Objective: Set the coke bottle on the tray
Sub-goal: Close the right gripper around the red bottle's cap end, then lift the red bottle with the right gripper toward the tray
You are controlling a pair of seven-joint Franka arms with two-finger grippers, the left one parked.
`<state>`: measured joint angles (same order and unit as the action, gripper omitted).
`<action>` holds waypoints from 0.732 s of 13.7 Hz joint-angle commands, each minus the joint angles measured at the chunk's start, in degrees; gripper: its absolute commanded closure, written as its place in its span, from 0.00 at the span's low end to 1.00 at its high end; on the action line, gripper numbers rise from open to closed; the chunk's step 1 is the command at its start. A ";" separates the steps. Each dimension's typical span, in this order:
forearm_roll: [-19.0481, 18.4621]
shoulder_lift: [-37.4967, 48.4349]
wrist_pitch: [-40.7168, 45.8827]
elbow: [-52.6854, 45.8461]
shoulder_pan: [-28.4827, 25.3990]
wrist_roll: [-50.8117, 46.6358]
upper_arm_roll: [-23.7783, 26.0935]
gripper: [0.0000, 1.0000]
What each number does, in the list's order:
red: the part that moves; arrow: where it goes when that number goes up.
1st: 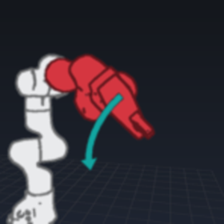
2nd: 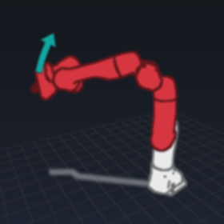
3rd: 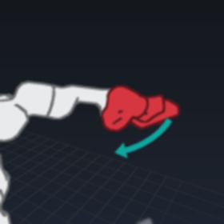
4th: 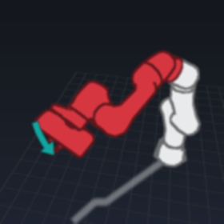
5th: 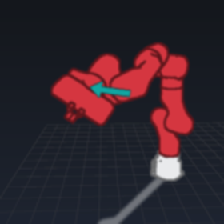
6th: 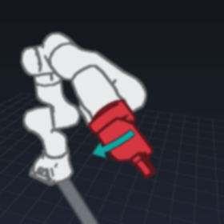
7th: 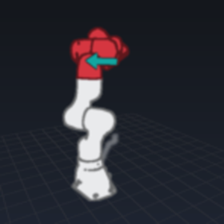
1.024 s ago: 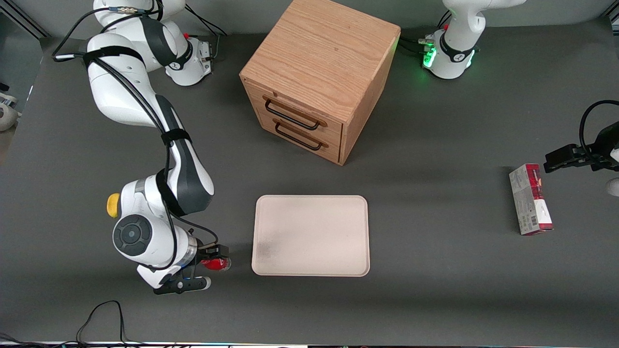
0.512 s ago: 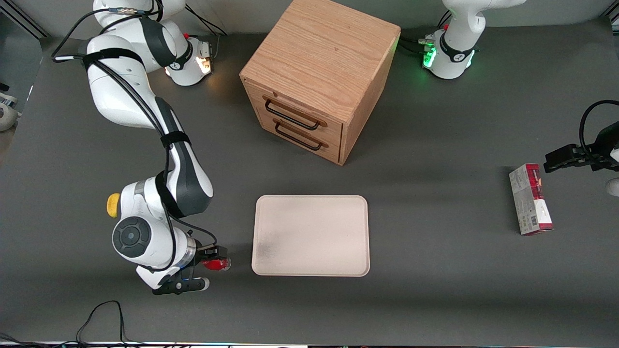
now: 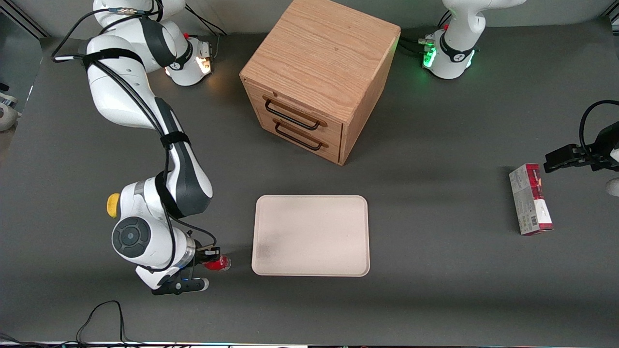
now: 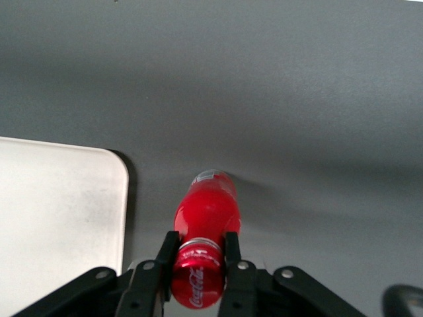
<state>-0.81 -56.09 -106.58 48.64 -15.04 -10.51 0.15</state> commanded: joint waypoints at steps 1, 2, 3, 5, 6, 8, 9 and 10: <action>-0.42 -0.33 -0.56 -0.30 -0.08 -0.83 -0.07 0.85; -0.42 -0.25 -0.56 -0.30 0.01 -0.57 -0.07 0.85; -0.42 0.19 -0.39 -0.47 0.01 -0.48 -0.24 0.85; -0.42 1.94 1.62 -0.74 0.01 -0.39 -0.77 0.86; -0.42 3.60 3.03 -0.91 0.01 -0.39 -0.68 0.86; -0.42 7.64 6.63 -1.00 0.01 -0.39 -0.77 0.86; -0.42 10.01 9.25 -1.09 0.01 -0.39 -0.77 0.86; -0.42 12.12 11.46 -1.09 0.01 -0.39 -0.68 0.86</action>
<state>-0.81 -50.05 -99.85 46.35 -14.94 -10.51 -0.49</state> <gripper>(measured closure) 0.683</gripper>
